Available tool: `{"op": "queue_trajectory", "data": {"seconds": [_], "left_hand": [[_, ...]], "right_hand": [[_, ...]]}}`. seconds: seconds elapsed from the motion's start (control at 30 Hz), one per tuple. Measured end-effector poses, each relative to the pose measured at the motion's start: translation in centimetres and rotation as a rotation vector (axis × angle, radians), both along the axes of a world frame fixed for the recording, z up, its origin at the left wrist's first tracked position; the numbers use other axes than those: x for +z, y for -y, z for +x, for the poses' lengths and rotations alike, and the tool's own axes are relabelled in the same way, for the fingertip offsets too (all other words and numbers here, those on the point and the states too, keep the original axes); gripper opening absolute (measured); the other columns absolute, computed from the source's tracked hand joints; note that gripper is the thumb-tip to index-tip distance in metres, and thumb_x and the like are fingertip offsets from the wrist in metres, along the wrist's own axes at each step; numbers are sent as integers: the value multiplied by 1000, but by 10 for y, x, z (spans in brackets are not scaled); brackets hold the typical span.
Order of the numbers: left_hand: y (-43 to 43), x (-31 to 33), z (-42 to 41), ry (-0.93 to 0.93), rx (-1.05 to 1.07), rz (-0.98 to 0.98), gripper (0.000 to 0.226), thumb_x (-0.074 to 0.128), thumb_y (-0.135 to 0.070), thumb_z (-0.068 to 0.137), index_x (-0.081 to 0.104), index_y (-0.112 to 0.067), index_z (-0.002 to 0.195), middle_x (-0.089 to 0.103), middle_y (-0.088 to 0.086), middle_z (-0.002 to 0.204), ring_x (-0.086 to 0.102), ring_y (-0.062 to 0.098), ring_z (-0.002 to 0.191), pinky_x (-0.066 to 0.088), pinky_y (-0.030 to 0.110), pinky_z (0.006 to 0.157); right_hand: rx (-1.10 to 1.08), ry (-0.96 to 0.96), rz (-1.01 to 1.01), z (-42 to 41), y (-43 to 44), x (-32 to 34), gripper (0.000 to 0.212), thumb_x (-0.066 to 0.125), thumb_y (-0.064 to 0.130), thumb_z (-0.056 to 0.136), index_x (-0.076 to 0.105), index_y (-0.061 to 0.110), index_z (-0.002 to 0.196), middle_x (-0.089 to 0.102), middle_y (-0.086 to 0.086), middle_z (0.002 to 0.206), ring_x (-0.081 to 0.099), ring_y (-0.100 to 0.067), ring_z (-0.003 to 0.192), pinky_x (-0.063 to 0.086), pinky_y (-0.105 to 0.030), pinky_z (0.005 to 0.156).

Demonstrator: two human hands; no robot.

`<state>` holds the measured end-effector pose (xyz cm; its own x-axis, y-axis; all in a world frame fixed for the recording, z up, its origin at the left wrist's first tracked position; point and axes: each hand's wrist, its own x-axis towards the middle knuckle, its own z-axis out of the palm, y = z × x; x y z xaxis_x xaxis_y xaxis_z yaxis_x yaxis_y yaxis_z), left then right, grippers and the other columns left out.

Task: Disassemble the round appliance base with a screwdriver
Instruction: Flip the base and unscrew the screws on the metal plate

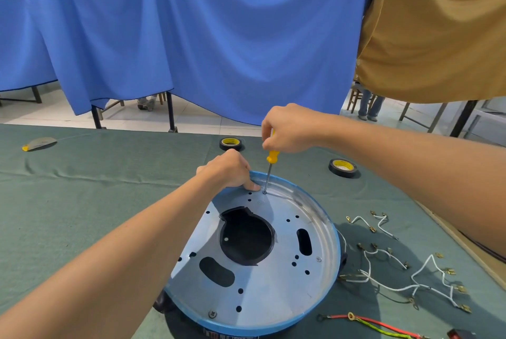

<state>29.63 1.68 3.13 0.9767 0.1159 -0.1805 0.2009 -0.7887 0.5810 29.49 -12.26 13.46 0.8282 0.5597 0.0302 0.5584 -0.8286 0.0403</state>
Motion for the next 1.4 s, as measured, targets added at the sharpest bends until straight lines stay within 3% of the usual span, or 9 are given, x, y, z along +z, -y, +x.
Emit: {"op": "queue_trajectory", "data": {"seconds": [0.07, 0.2, 0.33, 0.47, 0.57, 0.7, 0.87, 1.13, 1.4], "left_hand": [[0, 0, 0, 7, 1, -3, 41, 83, -34, 73, 71, -14, 106, 66, 10, 110, 56, 33, 112, 44, 49, 102], [0, 0, -3, 16, 1, 15, 42, 83, -36, 73, 71, -16, 108, 66, 9, 109, 56, 32, 111, 44, 49, 101], [-1, -1, -10, 81, -53, 80, 30, 80, -41, 76, 71, -19, 96, 66, 3, 92, 59, 28, 100, 47, 45, 94], [-1, 2, -23, 256, -66, 127, 41, 79, -38, 78, 60, -18, 108, 59, -1, 104, 55, 23, 102, 47, 39, 86], [-2, 7, -32, 484, -96, 233, 27, 80, -31, 78, 59, -22, 92, 58, -4, 98, 51, 19, 98, 43, 32, 76], [3, 6, -41, 366, -233, 233, 9, 77, -28, 80, 70, -25, 84, 60, -13, 79, 60, 17, 90, 46, 30, 69], [16, 2, -38, 344, -280, 292, 10, 69, -28, 87, 75, -22, 93, 67, -6, 88, 60, 17, 87, 41, 28, 62], [24, 1, -30, 288, -294, 441, 21, 58, -25, 95, 66, -14, 111, 66, 5, 103, 59, 22, 87, 48, 33, 71], [31, -6, -34, 294, -349, 579, 15, 51, -19, 96, 56, -12, 108, 52, 5, 105, 53, 23, 81, 39, 35, 64]], "right_hand": [[-7, -59, -16, -2, -2, 2, 24, 57, 31, 87, 69, 12, 96, 68, -12, 97, 62, -30, 91, 49, -33, 64], [-44, 5, -52, -3, -2, 0, 48, 51, 50, 94, 53, 10, 66, 52, -7, 64, 50, -26, 65, 37, -31, 54], [32, -35, 4, -4, -2, 0, 5, 64, 25, 86, 65, 20, 87, 60, 4, 78, 55, -16, 76, 36, -25, 52], [54, -41, 4, -6, -2, 2, 4, 67, 23, 85, 64, 20, 86, 64, 0, 84, 58, -20, 82, 41, -26, 53], [83, -42, -15, -4, -1, 1, 12, 68, 24, 85, 63, 20, 95, 63, -1, 93, 58, -22, 90, 45, -29, 59], [143, -35, -74, -4, 1, 4, 21, 69, 22, 85, 60, 21, 103, 61, -2, 104, 52, -20, 95, 49, -36, 73], [182, 13, -113, -6, 8, 4, 21, 62, 12, 83, 53, 26, 96, 58, -2, 104, 54, -24, 96, 49, -38, 69], [172, 108, -95, -3, 28, -2, 17, 63, 14, 83, 57, 26, 93, 58, 2, 100, 54, -23, 95, 44, -34, 60], [181, 53, -67, -9, 43, 2, 12, 68, 17, 84, 67, 24, 93, 64, 2, 95, 59, -21, 91, 55, -44, 74]]}}
